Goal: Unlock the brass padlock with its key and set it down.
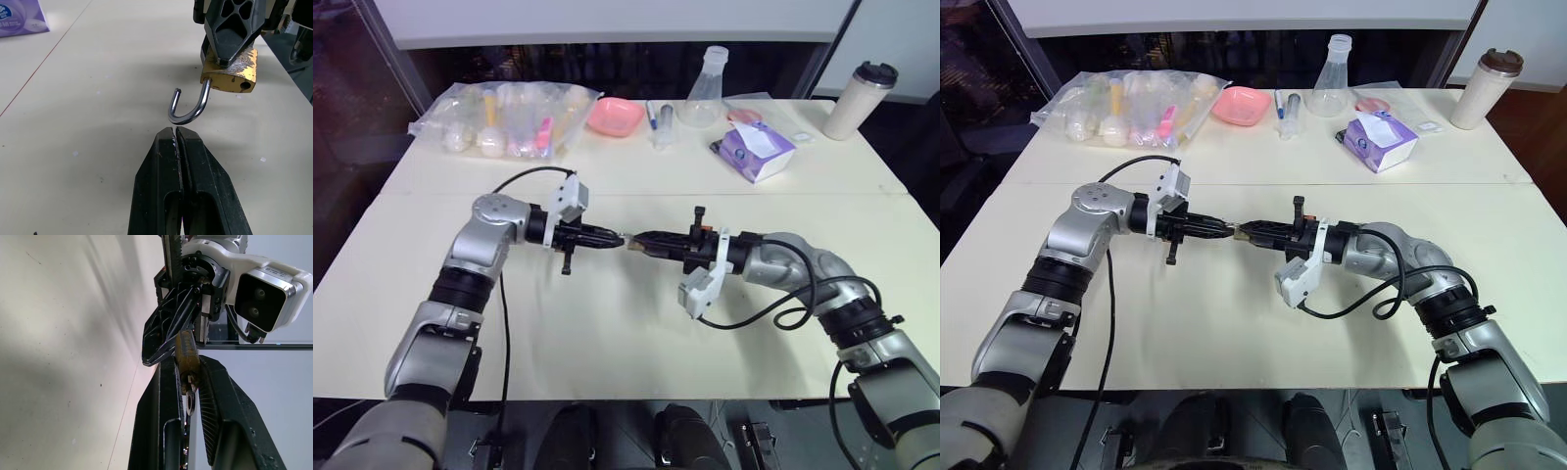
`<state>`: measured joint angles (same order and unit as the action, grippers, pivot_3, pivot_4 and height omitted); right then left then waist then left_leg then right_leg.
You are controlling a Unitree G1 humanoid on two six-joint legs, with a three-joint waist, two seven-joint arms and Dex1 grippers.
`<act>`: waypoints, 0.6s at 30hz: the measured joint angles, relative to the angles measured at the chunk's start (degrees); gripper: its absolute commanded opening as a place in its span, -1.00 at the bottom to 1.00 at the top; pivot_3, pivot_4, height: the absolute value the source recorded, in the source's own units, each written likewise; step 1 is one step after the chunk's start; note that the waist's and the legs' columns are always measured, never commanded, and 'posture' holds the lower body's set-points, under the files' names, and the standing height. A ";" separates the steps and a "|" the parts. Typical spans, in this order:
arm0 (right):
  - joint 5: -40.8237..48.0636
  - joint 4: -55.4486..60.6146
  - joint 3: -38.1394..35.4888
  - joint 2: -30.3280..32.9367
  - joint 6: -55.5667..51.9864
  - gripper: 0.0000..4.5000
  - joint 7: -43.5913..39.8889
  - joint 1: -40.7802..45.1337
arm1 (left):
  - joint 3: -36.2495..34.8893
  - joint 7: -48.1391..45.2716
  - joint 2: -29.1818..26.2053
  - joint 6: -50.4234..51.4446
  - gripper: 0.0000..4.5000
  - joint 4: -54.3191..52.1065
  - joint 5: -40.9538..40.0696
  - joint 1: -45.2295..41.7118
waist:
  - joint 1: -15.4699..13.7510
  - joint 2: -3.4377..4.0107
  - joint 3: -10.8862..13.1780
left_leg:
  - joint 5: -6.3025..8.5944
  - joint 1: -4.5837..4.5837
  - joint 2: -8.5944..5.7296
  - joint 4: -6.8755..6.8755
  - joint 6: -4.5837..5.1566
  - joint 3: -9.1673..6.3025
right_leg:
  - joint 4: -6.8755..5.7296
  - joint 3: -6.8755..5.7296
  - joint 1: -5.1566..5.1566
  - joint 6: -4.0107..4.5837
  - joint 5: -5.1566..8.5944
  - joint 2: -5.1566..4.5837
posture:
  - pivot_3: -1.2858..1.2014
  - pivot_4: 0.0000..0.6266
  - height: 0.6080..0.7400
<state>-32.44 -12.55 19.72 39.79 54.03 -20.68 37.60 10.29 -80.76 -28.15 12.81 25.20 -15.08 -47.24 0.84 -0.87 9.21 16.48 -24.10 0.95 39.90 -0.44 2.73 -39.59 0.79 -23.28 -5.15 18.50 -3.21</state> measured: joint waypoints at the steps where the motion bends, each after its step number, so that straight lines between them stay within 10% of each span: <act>1: 0.00 0.00 0.00 -0.01 -0.03 -1.00 0.00 -0.02 | -0.24 0.32 -0.07 -0.23 -0.99 0.31 0.01 0.00 | 0.01 0.00 0.00 | 0.00 0.00 0.00 0.00 0.00 0.00 | 0.00 0.00 0.00 0.00 0.00 0.00 | 0.03 -0.52 0.62; 18: -5.35 -23.56 3.39 -10.53 -10.09 -1.00 2.68 6.63 | -5.86 8.64 -5.67 2.05 -0.99 -7.34 -0.68 6.29 | 0.35 0.00 0.00 | 0.00 0.00 0.00 0.01 0.00 0.02 | -0.12 0.01 -0.04 0.00 0.00 -0.01 | 0.03 -0.52 0.62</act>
<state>-37.79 -36.12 23.11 29.25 43.94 -18.00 44.24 4.43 -72.11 -33.83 14.86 17.86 -15.76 -40.95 1.19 -0.87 9.22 16.48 -24.09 0.95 39.91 -0.44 2.74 -39.71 0.80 -23.32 -5.15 18.50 -3.22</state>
